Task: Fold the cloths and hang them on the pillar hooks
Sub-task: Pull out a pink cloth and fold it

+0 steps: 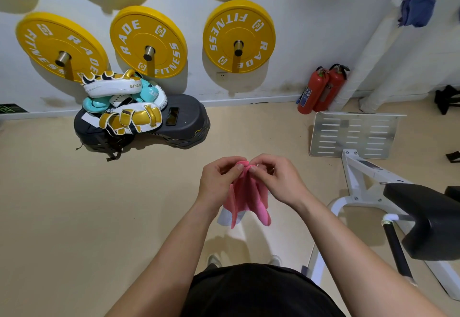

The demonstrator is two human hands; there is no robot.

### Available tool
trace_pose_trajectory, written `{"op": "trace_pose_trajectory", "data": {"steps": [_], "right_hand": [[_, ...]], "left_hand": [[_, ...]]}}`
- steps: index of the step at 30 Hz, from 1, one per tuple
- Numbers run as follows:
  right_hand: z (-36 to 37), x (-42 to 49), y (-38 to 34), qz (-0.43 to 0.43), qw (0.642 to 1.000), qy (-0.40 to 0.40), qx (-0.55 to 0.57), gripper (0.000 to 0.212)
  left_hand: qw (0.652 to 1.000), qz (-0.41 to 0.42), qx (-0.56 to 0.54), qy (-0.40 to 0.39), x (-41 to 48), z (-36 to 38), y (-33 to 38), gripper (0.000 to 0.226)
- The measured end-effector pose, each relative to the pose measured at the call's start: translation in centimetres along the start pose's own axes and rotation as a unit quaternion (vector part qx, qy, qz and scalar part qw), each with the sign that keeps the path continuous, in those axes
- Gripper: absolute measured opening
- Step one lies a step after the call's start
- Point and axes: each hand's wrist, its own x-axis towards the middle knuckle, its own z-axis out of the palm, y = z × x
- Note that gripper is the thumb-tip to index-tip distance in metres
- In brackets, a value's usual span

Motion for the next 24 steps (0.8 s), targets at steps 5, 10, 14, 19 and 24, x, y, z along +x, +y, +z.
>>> {"op": "trace_pose_trajectory", "data": {"steps": [5, 10, 14, 19, 24], "right_hand": [[0.3, -0.2, -0.3, 0.034, 0.998, 0.002, 0.046, 0.016], [0.5, -0.2, -0.7, 0.073, 0.996, 0.02, 0.056, 0.028], [0.4, -0.2, -0.9, 0.1, 0.994, 0.048, 0.019, 0.03], [0.2, -0.2, -1.0, 0.128, 0.985, 0.089, -0.073, 0.044], [-0.2, -0.8, -1.1, 0.066, 0.997, -0.049, 0.009, 0.019]], "left_hand": [[1.0, -0.007, 0.005, 0.002, -1.0, 0.6, 0.3, 0.015], [1.0, -0.003, 0.008, -0.004, -1.7, 0.8, 0.8, 0.025], [1.0, -0.007, -0.006, -0.023, -1.9, 0.7, 0.8, 0.029], [0.999, 0.015, 0.009, -0.038, -2.0, 0.4, 0.3, 0.024], [0.994, 0.057, 0.085, -0.038, -1.3, -0.9, 0.7, 0.025]]}}
